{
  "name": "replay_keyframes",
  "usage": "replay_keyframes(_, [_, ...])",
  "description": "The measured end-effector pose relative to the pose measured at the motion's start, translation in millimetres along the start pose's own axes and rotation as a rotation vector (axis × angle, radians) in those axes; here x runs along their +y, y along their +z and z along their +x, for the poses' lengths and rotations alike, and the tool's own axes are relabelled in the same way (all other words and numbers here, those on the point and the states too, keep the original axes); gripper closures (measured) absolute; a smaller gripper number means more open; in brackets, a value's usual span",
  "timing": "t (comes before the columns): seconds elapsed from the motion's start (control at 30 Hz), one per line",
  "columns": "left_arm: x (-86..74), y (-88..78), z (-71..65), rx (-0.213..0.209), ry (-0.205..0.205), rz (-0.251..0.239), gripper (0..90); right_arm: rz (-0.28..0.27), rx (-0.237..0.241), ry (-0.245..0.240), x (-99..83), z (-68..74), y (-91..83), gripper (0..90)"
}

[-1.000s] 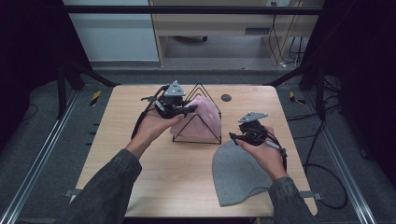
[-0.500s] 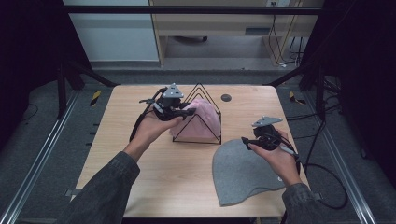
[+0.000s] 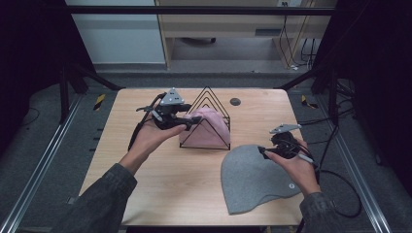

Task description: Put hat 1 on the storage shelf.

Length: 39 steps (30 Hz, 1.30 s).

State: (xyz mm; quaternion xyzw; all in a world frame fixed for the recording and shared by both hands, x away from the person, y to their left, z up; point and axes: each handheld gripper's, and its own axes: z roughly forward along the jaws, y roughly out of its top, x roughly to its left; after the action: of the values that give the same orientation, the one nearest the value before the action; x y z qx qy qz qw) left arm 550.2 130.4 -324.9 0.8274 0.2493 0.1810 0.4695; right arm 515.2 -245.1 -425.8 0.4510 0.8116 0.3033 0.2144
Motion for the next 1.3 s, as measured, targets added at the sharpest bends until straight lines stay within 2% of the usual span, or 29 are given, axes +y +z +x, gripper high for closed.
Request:
replay_keyframes(0.17, [-8.8, -16.6, -3.6, -0.027, -0.013, -0.010, 22.6, 0.033, 0.025, 0.019, -4.3, -10.3, 0.0, 30.4])
replay_keyframes(0.23, [-15.9, -23.6, -4.6, -0.027, 0.000, 0.000, 17.5, 0.045, 0.038, 0.033, -6.3, -15.3, 1.5, 34.1])
replay_keyframes(0.3, [-23.9, -29.5, -4.4, -0.020, -0.005, 0.013, 13.7, 0.058, 0.052, 0.052, -8.2, -19.9, 4.1, 37.7])
replay_keyframes(0.43, [-51.8, -42.8, -2.1, -0.010, -0.045, 0.024, 7.7, 0.080, 0.062, 0.070, -9.8, -26.7, 12.8, 44.6])
replay_keyframes(0.6, [-89.2, -48.0, 2.9, -0.009, -0.089, 0.067, 7.2, 0.113, 0.072, 0.080, -11.9, -34.4, 28.8, 48.8])
replay_keyframes(0.73, [-115.2, -49.4, 3.9, 0.009, -0.096, 0.107, 7.3, 0.125, 0.077, 0.090, -12.8, -36.2, 39.9, 50.0])
replay_keyframes(0.87, [-136.4, -51.0, 3.4, 0.005, -0.108, 0.136, 7.3, 0.141, 0.085, 0.085, -14.0, -36.6, 46.4, 50.9])
replay_keyframes(1.0, [-150.3, -50.0, 2.0, 0.011, -0.100, 0.164, 7.4, 0.155, 0.095, 0.094, -15.8, -37.6, 52.1, 50.2])
replay_keyframes(1.1, [-157.6, -47.9, 1.3, 0.002, -0.115, 0.170, 7.7, 0.158, 0.101, 0.097, -17.1, -37.9, 55.2, 48.2])
replay_keyframes(1.3, [-161.3, -49.4, 0.6, 0.006, -0.118, 0.172, 8.0, 0.184, 0.110, 0.084, -18.4, -34.0, 58.7, 48.4])
